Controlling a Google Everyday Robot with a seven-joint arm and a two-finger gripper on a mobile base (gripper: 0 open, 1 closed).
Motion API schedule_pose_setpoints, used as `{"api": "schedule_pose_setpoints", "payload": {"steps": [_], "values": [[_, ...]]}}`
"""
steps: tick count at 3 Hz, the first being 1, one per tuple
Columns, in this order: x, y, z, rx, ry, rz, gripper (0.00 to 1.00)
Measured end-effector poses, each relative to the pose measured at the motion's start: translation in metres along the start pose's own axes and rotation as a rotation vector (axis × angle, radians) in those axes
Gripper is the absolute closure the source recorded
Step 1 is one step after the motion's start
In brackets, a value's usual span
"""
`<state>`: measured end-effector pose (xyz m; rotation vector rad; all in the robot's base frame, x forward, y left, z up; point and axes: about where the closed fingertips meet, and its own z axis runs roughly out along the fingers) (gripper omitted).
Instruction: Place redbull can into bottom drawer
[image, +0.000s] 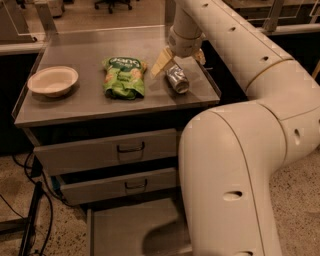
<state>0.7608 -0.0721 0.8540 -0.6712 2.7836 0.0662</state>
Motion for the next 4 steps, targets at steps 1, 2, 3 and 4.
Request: {"api": "schedule_pose_setpoints", "payload": {"steps": [1,2,3,4], "values": [[-0.001,0.008,0.011,-0.017,0.025,-0.009,0.0],[0.0,0.014,0.024,-0.035,0.053,-0.013,0.0],[0.002,0.016,0.035,-0.039,0.075,-0.011,0.01],[0.002,0.016,0.035,-0.039,0.075,-0.011,0.31]]}}
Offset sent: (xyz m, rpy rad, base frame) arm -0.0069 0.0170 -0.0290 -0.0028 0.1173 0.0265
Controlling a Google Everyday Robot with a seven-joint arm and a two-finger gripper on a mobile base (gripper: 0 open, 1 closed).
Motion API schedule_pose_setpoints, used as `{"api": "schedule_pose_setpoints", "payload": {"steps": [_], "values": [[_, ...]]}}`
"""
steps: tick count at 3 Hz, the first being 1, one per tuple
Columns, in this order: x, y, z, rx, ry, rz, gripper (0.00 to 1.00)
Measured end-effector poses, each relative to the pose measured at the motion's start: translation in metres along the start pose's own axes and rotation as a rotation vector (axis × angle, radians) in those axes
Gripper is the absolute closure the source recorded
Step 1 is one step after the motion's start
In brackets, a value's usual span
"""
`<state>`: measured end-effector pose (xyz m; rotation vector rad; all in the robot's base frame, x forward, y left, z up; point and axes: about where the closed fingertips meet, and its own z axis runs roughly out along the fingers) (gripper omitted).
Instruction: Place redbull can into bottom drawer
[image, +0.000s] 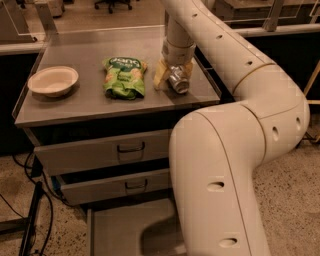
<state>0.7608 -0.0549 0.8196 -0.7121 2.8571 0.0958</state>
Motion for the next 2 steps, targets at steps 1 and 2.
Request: {"api": "schedule_pose_setpoints", "payload": {"steps": [1,2], "values": [[0.0,0.0,0.0,0.0,0.0,0.0,0.55],[0.0,0.0,0.0,0.0,0.0,0.0,0.78]]}}
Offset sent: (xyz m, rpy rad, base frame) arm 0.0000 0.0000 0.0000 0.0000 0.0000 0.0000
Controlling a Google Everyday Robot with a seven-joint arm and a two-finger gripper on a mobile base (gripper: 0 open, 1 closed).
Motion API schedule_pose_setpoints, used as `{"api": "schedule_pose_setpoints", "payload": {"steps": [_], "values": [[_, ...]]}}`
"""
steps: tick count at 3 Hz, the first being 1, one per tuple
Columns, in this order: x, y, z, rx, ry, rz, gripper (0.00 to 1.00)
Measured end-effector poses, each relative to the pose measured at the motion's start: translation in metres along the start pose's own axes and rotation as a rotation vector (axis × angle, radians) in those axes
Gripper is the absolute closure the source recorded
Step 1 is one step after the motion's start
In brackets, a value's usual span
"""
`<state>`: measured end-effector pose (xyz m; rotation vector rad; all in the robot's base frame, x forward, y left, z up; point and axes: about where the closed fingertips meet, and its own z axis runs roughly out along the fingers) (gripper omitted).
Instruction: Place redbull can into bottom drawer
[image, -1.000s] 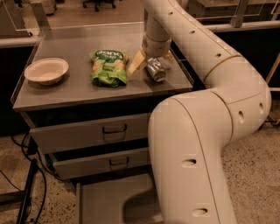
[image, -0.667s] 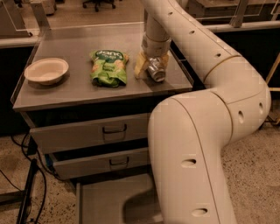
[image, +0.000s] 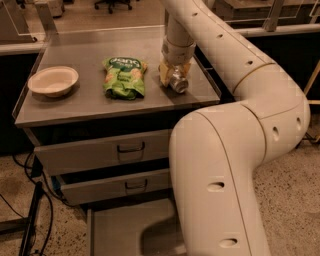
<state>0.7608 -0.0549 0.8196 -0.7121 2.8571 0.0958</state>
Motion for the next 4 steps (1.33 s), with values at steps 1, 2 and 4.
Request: {"api": "schedule_pose_setpoints", "payload": {"steps": [1,2,4], "values": [[0.0,0.0,0.0,0.0,0.0,0.0,0.99],[0.0,0.0,-0.002,0.0,0.0,0.0,1.0],[0.008,0.017,-0.049,-0.046,-0.076,-0.077,1.0]]}}
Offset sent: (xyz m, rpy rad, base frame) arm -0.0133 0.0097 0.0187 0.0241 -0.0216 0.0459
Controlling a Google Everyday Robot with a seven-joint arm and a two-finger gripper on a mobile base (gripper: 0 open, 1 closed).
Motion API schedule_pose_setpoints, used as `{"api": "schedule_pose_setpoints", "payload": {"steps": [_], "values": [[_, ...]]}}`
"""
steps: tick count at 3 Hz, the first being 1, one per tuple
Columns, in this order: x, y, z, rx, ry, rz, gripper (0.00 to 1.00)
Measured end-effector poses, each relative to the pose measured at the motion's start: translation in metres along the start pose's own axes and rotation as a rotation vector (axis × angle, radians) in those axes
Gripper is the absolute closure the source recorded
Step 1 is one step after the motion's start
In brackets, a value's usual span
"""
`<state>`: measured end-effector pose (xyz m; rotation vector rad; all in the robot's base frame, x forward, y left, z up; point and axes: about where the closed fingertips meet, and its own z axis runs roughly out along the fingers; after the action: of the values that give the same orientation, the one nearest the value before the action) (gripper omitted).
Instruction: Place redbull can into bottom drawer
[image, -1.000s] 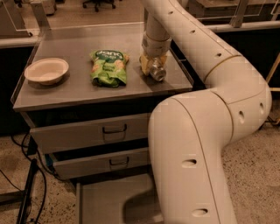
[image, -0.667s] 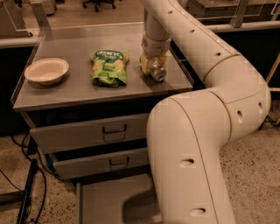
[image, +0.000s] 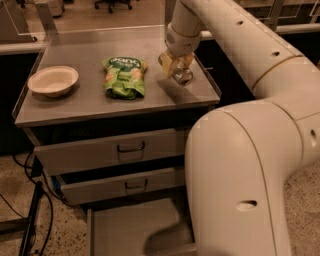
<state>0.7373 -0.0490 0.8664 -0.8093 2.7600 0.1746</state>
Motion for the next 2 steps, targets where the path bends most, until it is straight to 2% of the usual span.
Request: {"api": "schedule_pose_setpoints", "payload": {"steps": [1,2], "values": [[0.0136,0.0113,-0.0236,-0.041,-0.033,-0.056,1.0],[0.0151,0.0133,-0.0268,-0.044,-0.039,-0.065,1.0]]}}
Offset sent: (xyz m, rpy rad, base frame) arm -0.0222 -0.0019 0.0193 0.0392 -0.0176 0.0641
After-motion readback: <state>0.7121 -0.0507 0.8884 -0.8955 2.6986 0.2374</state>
